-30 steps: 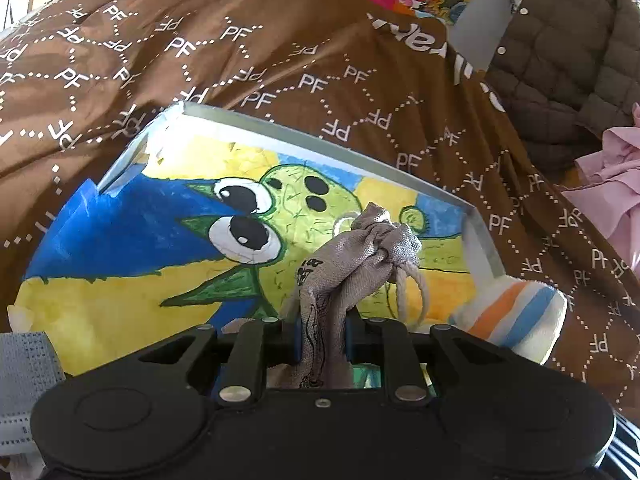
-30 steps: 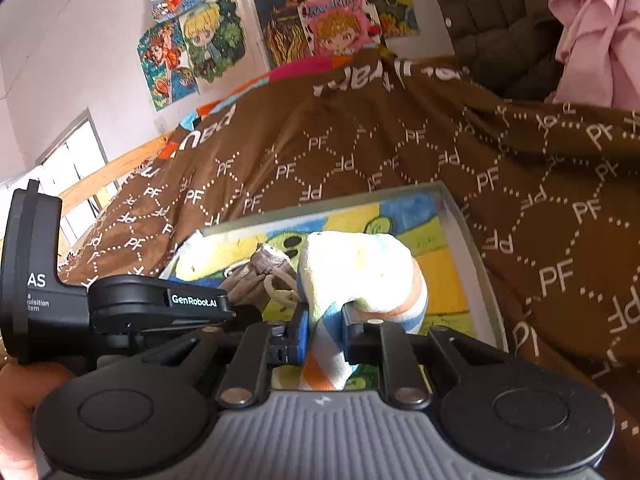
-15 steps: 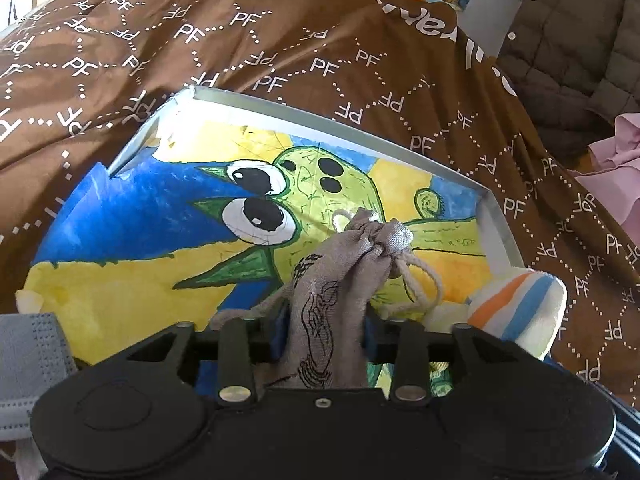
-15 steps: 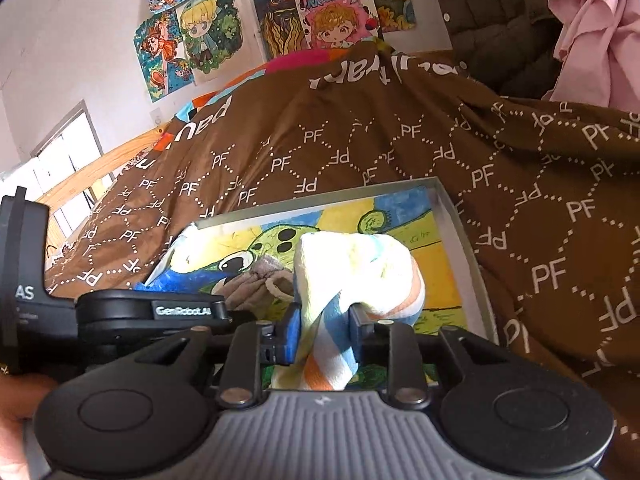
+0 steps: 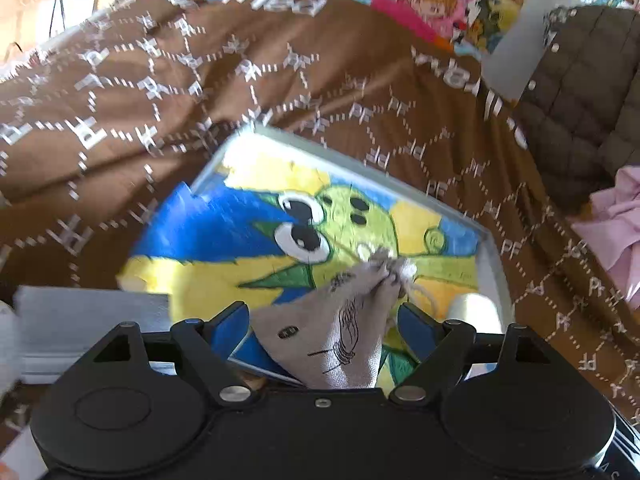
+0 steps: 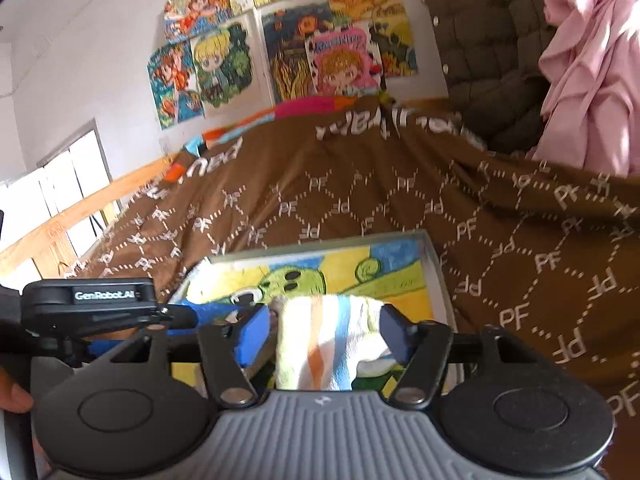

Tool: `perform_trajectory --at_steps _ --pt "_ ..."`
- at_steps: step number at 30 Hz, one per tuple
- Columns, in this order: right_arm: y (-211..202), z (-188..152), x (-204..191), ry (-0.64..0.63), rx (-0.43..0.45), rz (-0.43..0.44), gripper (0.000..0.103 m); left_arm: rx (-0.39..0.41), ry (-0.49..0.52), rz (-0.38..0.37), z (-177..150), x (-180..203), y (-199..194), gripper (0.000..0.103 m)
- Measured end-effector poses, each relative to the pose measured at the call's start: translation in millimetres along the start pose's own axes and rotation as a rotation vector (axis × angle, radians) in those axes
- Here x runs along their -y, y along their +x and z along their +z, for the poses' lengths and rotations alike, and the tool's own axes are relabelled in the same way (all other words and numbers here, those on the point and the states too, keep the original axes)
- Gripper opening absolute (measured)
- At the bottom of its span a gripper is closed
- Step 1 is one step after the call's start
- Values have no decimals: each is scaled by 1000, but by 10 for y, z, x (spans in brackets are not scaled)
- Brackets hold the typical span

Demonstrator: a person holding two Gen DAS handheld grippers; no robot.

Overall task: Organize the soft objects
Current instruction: 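Open both grippers to drop the pouch and towel into the tray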

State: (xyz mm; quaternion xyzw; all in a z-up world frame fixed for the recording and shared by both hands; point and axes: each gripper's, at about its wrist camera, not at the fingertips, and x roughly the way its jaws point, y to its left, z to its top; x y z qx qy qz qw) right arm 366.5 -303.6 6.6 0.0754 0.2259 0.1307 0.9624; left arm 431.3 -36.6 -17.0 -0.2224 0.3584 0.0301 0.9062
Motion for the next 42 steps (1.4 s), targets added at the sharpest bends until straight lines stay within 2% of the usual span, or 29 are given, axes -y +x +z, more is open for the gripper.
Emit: perform_trajectory --at_steps 6,11,15,20,25,30,36,42 --pt "-478 71 -89 -14 85 6 91 92 47 -36 -31 50 -529 96" --pt "-926 36 -222 -66 202 -15 101 190 117 -59 -173 115 -1047 102" --pt "-1219 6 -346 -107 275 -14 103 233 155 -82 -340 114 -1415 102" --pt "-1545 -102 -458 -111 324 -19 103 280 171 -100 -560 41 -1815 102" --pt "-1808 -302 -479 -116 339 -19 103 328 179 -87 -757 -69 -2106 102" --pt "-2026 -567 -487 -125 317 -19 103 353 206 -85 -984 -183 -2309 102" --pt "-2200 -869 -539 -149 280 -32 103 342 231 -99 -1259 -333 -2419 102" --pt "-2258 -1060 -676 -205 197 -42 103 306 269 -100 -1479 -454 -2418 102"
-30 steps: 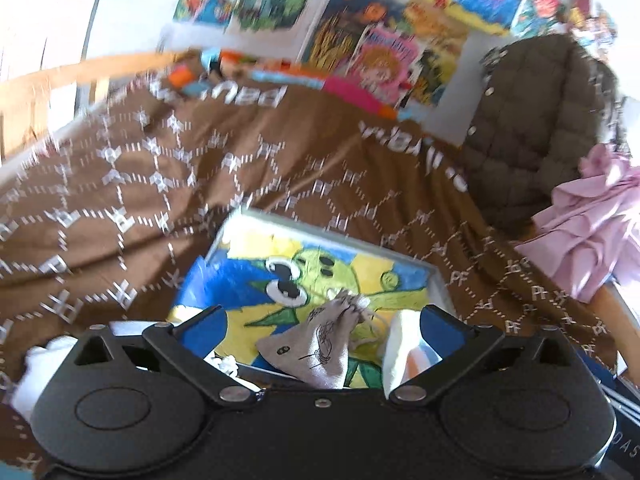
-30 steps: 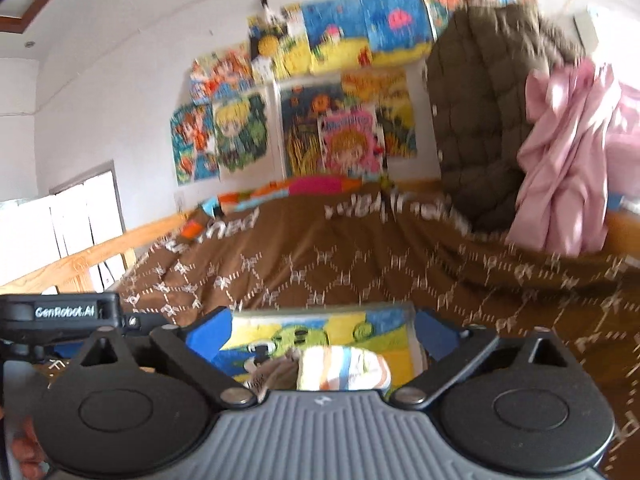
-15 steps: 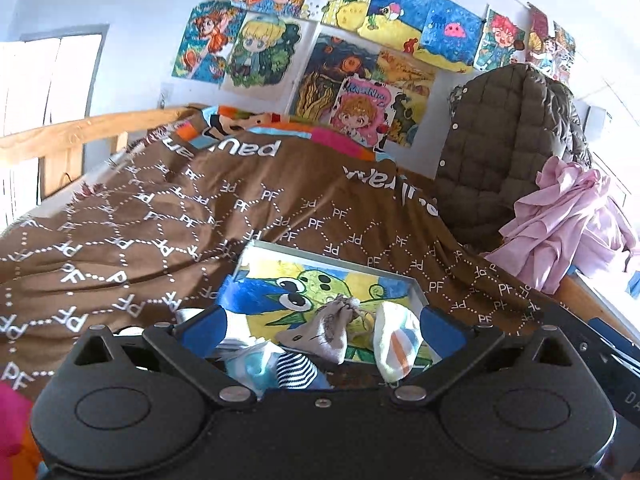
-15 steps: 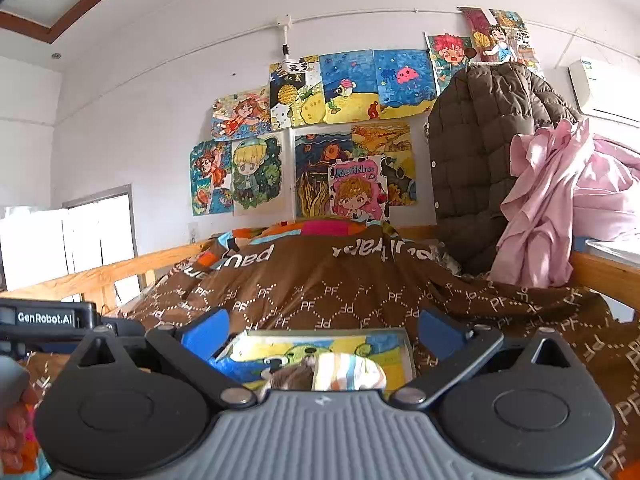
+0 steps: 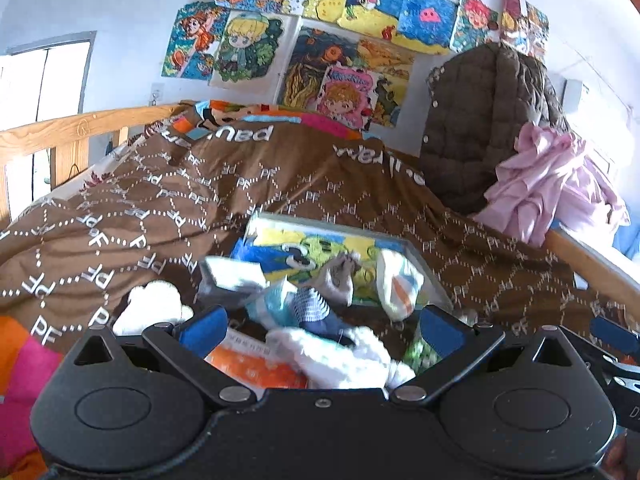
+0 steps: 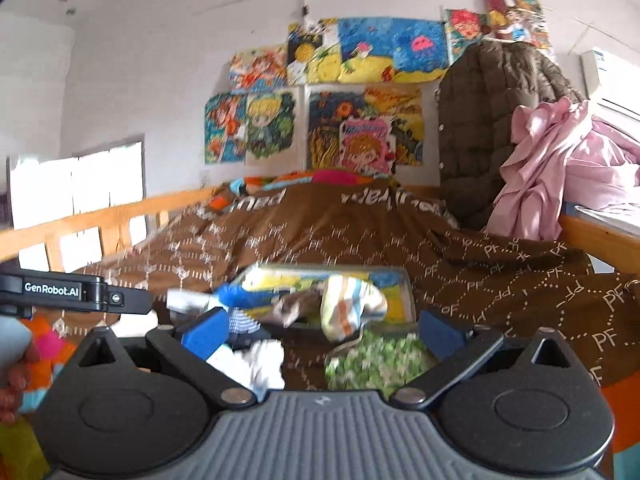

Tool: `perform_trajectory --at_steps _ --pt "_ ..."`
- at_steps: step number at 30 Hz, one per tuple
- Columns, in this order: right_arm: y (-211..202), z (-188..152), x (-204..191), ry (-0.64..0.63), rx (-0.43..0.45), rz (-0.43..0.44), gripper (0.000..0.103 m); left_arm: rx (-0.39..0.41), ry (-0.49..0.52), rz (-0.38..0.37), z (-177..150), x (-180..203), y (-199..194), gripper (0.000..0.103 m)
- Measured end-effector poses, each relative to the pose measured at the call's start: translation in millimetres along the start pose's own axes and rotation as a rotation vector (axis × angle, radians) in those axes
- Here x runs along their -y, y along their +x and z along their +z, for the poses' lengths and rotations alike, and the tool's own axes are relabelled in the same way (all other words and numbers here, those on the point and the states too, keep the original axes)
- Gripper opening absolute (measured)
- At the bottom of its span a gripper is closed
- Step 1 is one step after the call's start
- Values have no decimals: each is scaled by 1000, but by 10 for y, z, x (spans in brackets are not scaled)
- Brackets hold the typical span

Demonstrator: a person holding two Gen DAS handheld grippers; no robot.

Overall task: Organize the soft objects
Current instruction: 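Open both grippers to drop the pouch and towel into the tray, then lower the left gripper onto the white gloves and close on them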

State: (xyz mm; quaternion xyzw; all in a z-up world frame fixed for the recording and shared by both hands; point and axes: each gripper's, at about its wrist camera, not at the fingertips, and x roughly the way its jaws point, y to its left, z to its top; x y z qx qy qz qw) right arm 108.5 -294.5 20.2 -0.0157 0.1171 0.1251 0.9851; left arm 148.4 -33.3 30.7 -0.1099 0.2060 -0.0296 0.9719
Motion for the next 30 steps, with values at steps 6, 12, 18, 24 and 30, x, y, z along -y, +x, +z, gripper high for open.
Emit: perform_trajectory --at_steps 6,12,18,24,30 --pt "116 -124 -207 -133 -97 25 103 -42 91 -9 -194 -33 0 102" --pt "254 -288 -397 -272 -196 62 103 -85 178 -34 -333 -62 70 102" --pt "356 -405 -487 -348 -275 104 103 -119 219 -43 -406 -110 180 102" --pt "474 -497 -480 -368 -352 124 103 -118 309 -56 -401 -76 297 102" --pt "610 -580 -460 -376 -428 142 103 -116 389 -96 -336 47 471 102"
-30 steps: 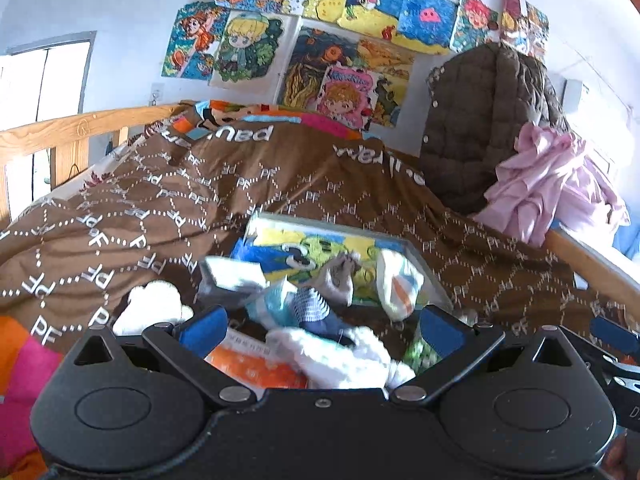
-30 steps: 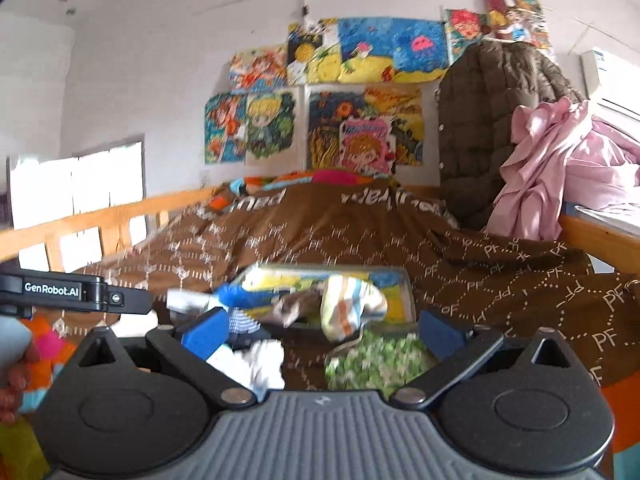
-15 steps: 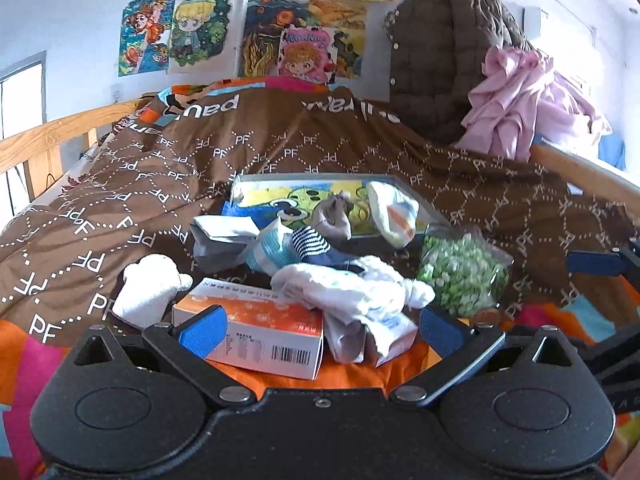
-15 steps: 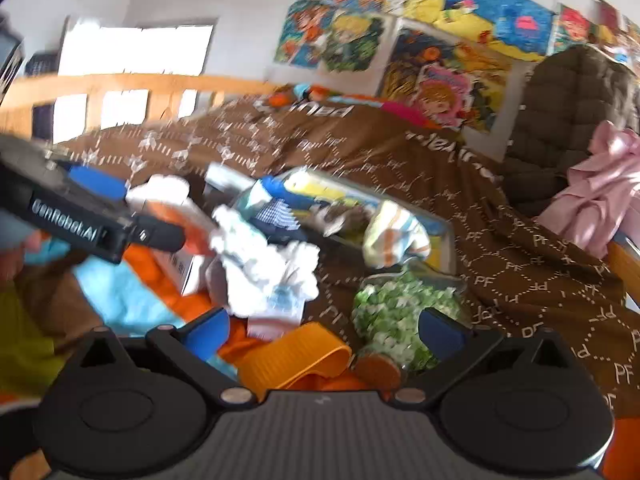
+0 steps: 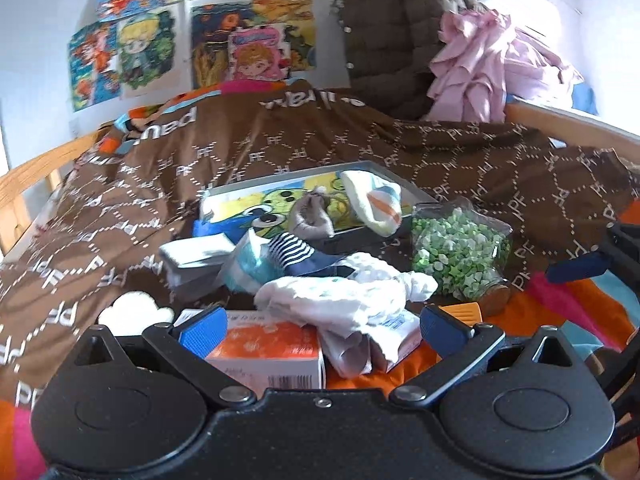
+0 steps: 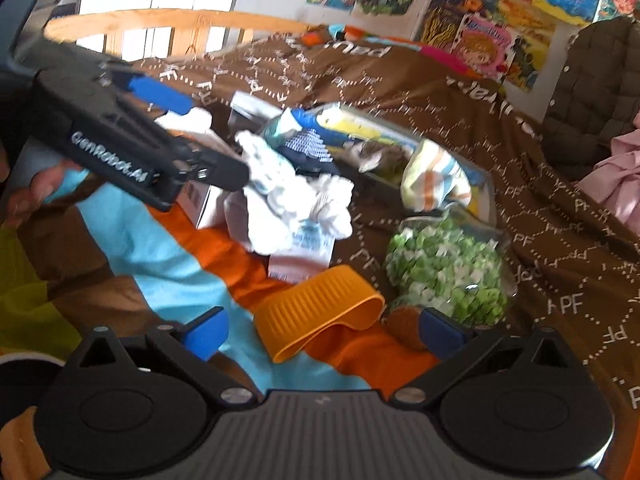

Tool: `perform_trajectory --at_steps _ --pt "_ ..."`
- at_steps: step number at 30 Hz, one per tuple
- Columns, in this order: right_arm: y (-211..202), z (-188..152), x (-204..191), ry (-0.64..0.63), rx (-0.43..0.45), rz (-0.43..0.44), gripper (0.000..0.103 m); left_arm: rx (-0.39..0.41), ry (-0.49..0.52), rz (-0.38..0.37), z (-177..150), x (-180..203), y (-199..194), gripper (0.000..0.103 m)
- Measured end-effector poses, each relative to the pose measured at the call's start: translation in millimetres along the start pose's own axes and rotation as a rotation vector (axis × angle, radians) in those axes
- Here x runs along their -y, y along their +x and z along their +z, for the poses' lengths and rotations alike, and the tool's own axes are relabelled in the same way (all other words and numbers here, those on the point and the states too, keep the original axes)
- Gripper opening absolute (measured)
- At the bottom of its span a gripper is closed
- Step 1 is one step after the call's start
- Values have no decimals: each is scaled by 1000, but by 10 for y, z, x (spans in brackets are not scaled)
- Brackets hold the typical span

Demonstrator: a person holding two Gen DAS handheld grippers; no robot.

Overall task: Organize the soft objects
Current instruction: 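Lower the left gripper onto the white gloves and close on them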

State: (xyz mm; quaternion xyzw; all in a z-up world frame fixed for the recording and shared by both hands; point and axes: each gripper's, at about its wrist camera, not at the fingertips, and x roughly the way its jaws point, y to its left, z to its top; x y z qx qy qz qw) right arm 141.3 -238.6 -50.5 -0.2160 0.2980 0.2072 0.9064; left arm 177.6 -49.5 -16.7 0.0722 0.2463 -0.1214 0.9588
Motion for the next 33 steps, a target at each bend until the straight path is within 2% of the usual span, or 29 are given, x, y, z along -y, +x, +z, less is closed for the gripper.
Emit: perform_trajectory --at_steps 8,11,19,25,31,33 --pt "206 -35 -9 -34 -57 8 103 -14 151 -60 108 170 296 102" --pt "303 -52 -41 -80 -74 -13 103 -30 206 -77 144 252 427 102" --pt "466 -71 -30 -207 -44 -54 102 -80 340 -102 214 414 712 102" --pt "571 -58 59 -240 -6 -14 102 -98 460 -105 207 501 799 101" --pt "664 -54 63 -284 31 45 102 -167 497 -163 214 523 867 94" --pt "698 -51 59 -284 34 58 102 -187 511 -176 214 536 888 87"
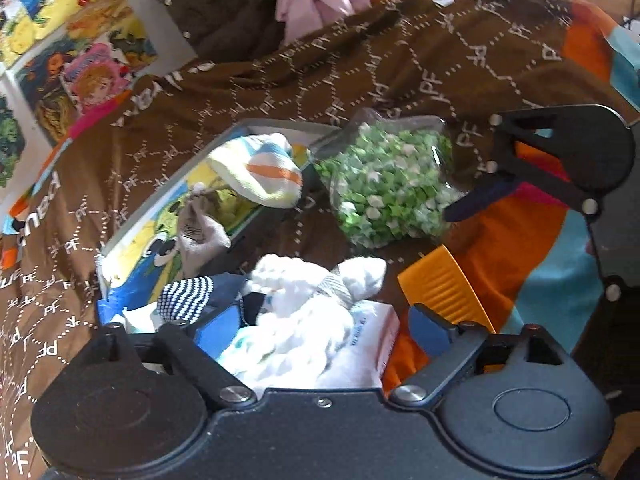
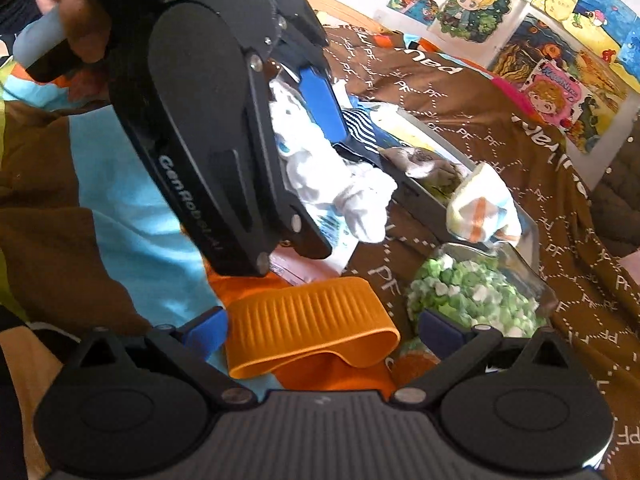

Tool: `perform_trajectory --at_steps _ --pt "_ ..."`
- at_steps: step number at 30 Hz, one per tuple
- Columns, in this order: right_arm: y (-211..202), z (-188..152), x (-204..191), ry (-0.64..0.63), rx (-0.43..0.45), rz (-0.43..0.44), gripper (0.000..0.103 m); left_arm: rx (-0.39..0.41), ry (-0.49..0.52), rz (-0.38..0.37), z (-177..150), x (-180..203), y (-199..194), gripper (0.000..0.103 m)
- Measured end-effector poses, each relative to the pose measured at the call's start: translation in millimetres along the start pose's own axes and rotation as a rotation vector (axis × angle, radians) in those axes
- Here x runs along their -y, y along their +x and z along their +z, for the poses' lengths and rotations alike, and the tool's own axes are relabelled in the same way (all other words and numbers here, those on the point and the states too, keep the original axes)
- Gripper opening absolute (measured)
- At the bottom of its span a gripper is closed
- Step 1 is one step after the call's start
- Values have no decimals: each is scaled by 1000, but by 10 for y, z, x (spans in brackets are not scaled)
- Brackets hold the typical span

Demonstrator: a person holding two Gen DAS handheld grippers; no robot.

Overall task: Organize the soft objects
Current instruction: 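Lower the left gripper onto the white gloves and close on them, then lift the white gloves with the left gripper while the right gripper grasps the orange sleeve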

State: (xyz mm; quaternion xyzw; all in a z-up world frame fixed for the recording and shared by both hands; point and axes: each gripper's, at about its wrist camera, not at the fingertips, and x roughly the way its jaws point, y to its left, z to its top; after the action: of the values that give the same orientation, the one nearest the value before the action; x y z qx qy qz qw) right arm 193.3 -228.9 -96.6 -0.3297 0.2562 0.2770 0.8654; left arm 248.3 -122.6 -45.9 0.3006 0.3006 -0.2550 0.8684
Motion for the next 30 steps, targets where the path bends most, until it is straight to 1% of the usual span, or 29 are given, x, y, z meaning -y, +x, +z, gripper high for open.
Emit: perform_trajectory --at_steps 1,3,4,5,6,7,8,13,18,20,25,30 --pt "17 1 8 4 1 6 102 -11 6 -1 5 4 14 85" --pt "30 2 12 16 8 10 102 -29 13 6 15 11 44 76" --pt "33 4 22 23 8 12 102 -37 14 7 21 7 56 74" --pt "37 4 35 35 8 14 102 -45 14 10 27 3 71 69" --pt "47 3 60 51 7 16 102 -56 13 16 33 -2 91 60" --pt "44 4 68 65 4 18 101 -70 9 24 40 -10 111 54" --pt "57 4 96 81 0 24 100 -83 2 30 44 -26 131 46" --pt "71 -2 144 134 -7 49 96 -89 -36 11 54 -105 132 40" --pt "92 -13 164 161 3 62 95 -73 -93 -13 37 -151 77 27" --pt "97 -12 162 167 10 62 95 -62 -133 -25 23 -174 35 24" --pt "142 -18 189 184 28 68 96 -39 -248 -68 0 -265 -90 22" --pt "174 -9 180 179 31 63 96 -29 -340 -101 -37 -322 -207 22"
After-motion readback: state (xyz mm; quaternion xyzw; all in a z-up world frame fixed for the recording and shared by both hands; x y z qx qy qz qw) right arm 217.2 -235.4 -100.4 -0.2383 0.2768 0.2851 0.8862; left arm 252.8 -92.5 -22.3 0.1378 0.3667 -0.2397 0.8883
